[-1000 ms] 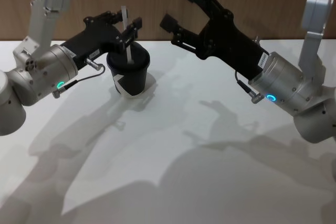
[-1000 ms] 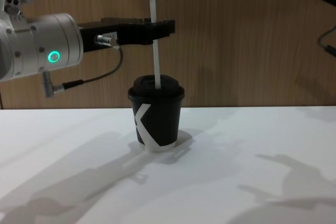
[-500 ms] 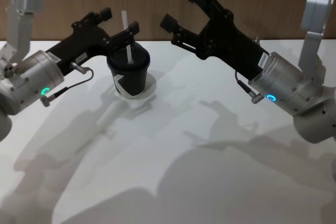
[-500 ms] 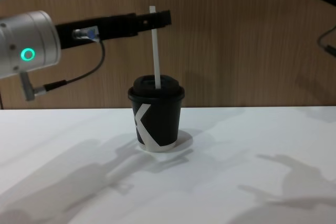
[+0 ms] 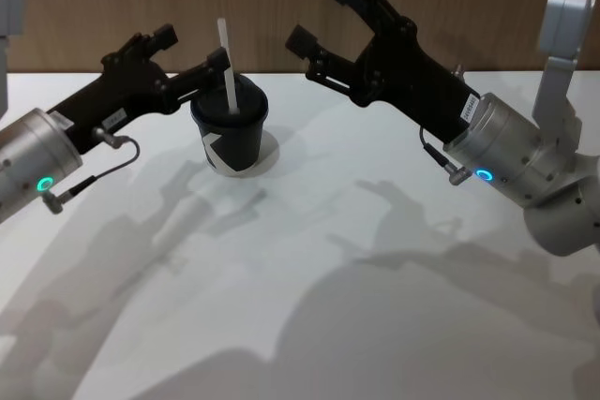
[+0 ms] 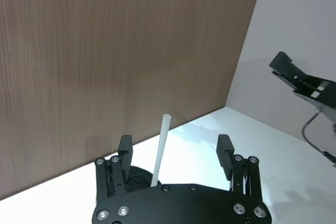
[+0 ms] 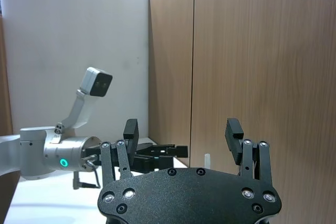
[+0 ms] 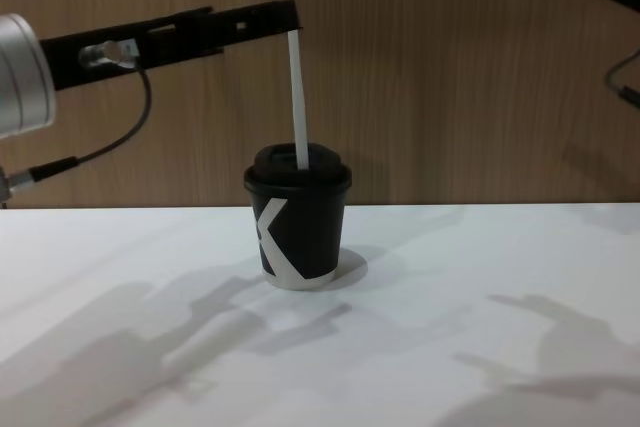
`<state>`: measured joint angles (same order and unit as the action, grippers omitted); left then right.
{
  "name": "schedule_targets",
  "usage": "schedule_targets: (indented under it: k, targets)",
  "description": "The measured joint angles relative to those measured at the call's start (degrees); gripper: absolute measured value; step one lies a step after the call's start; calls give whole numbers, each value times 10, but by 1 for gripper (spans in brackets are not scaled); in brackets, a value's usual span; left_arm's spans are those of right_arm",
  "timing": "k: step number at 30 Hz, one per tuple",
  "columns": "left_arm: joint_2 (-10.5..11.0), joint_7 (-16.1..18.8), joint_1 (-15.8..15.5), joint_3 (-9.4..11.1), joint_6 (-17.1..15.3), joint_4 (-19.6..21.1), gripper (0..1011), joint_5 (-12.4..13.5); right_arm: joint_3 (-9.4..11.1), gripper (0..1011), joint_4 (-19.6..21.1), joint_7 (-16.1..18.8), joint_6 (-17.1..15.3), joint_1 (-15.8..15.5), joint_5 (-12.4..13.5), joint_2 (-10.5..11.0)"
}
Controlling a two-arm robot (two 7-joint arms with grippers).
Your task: Pick up the straw with one hand, pass it to the other hand, and insert it into the cup.
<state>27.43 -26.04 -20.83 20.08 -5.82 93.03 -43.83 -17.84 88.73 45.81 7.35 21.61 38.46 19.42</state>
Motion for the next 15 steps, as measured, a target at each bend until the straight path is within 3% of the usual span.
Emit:
schedule_targets:
  k: [15]
  targets:
    - [30, -24, 43, -16, -6, 35, 1002, -43, -12, 1001, 35, -32, -25, -30, -31, 32]
